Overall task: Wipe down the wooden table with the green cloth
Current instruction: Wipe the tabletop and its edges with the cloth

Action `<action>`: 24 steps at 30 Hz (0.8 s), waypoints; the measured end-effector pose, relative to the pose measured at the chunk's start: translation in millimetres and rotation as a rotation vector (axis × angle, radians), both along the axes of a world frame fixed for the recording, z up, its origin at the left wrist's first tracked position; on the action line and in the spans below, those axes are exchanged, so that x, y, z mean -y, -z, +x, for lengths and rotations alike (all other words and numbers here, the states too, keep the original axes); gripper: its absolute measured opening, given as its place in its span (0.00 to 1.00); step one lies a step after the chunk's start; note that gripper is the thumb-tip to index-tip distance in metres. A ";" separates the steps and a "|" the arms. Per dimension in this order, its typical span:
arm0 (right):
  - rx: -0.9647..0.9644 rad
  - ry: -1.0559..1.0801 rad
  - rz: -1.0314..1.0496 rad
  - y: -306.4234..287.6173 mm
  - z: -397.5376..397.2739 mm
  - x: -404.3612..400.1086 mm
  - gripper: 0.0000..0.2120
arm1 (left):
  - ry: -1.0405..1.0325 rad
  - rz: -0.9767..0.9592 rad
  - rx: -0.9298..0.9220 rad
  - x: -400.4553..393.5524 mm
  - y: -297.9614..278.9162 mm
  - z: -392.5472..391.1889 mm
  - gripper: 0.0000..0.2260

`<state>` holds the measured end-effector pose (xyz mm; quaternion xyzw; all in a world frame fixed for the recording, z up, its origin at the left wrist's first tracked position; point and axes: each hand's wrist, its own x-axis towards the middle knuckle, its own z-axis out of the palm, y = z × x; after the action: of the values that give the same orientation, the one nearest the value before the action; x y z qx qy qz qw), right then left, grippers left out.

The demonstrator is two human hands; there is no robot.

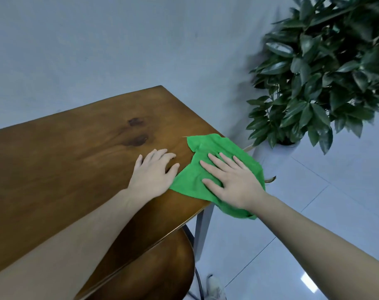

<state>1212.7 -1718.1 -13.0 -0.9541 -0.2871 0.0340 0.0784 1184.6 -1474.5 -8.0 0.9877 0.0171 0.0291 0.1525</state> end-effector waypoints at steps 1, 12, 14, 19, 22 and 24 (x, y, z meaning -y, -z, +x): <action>-0.016 0.016 -0.010 -0.4 5.8 0.9 0.35 | 0.003 0.007 -0.006 -0.4 -0.9 2.2 0.21; -0.092 -0.048 -0.088 -7.2 124.6 -49.1 0.28 | -0.054 0.038 0.010 -4.7 -0.8 89.0 0.20; -0.096 -0.080 -0.074 -6.2 154.8 -66.9 0.28 | -0.098 0.031 0.015 -8.0 -0.2 115.2 0.20; -0.136 -0.138 -0.038 -4.4 237.3 -122.7 0.29 | -0.242 -0.079 0.110 -28.6 0.0 181.9 0.20; -0.132 -0.171 -0.027 -2.2 281.6 -160.1 0.30 | -0.325 -0.150 0.144 -45.2 -4.4 214.2 0.19; -0.118 -0.193 -0.019 -0.2 307.4 -183.3 0.32 | -0.336 -0.170 0.158 -56.6 -4.0 230.4 0.19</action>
<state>1520.1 -1534.8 -12.8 -0.9190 -0.3722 0.1004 0.0823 1414.9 -1417.9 -3.9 0.9492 0.1720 0.1299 0.2291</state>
